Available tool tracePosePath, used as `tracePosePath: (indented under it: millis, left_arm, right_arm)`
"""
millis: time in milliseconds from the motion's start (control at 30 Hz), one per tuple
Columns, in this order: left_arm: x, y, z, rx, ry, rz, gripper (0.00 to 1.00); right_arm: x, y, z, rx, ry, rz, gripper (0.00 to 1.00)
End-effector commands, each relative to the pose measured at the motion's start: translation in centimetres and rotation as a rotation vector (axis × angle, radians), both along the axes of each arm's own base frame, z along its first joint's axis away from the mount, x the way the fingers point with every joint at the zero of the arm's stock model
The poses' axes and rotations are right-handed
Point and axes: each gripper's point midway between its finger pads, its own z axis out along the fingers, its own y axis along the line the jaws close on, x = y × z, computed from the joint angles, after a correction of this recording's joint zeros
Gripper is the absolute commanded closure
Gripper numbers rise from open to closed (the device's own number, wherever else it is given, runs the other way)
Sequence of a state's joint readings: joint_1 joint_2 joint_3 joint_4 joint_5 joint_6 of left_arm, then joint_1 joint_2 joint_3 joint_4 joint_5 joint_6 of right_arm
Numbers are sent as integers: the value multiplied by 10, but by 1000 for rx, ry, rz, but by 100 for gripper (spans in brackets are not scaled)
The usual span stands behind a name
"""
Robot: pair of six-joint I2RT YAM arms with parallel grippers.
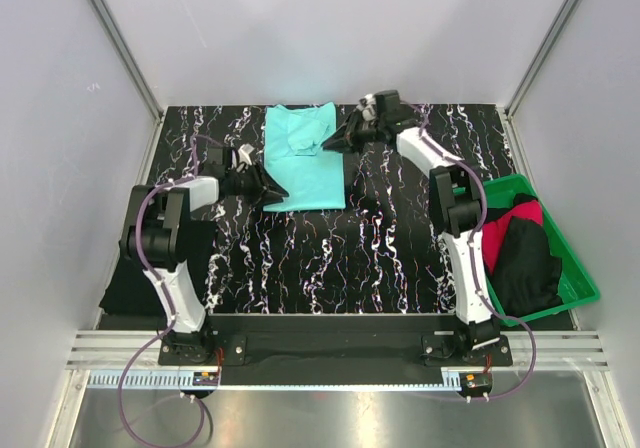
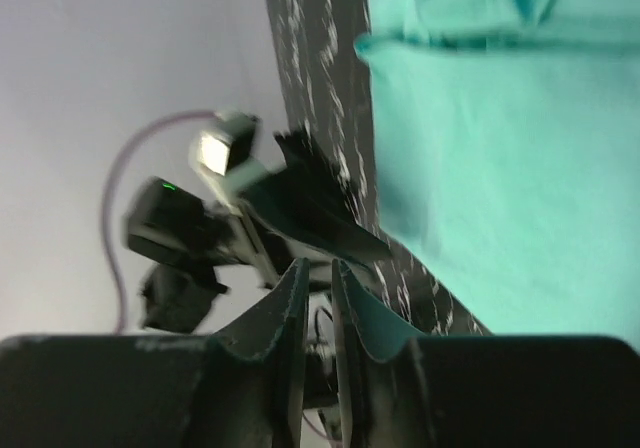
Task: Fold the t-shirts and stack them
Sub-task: Fold the tshirt
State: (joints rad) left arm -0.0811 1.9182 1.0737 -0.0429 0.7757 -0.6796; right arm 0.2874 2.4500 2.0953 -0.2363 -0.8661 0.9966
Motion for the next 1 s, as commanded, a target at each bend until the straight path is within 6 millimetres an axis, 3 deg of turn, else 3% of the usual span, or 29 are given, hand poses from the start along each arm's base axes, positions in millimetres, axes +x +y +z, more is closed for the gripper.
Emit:
tracePosePath:
  millis: [0, 67, 133, 300, 467, 700, 833, 933, 967]
  left_arm:
    - [10, 5, 52, 33, -162, -2, 61]
    - [12, 14, 55, 69, -165, 25, 60]
    - [12, 23, 44, 81, -139, 42, 59]
    - [5, 31, -20, 103, -20, 19, 61]
    - [-13, 35, -50, 122, 59, 27, 62]
    - [-52, 42, -63, 173, 138, 46, 62]
    - [-77, 45, -62, 202, 155, 33, 62]
    - [-98, 45, -60, 212, 160, 26, 61]
    - [-110, 45, -58, 213, 161, 22, 61]
  right_arm:
    - [-55, 22, -24, -43, 13, 136, 78]
    - [-68, 18, -44, -44, 45, 147, 78]
    - [-72, 15, -51, -51, 42, 146, 78]
    - [-80, 9, -78, -63, 93, 157, 78]
    - [-96, -11, -109, -108, 155, 135, 78]
    - [-123, -28, -135, -155, 189, 133, 78]
    - [-152, -42, -149, -187, 222, 127, 78]
    - [-165, -47, -140, -200, 199, 111, 78]
    - [-179, -52, -137, -201, 209, 104, 78]
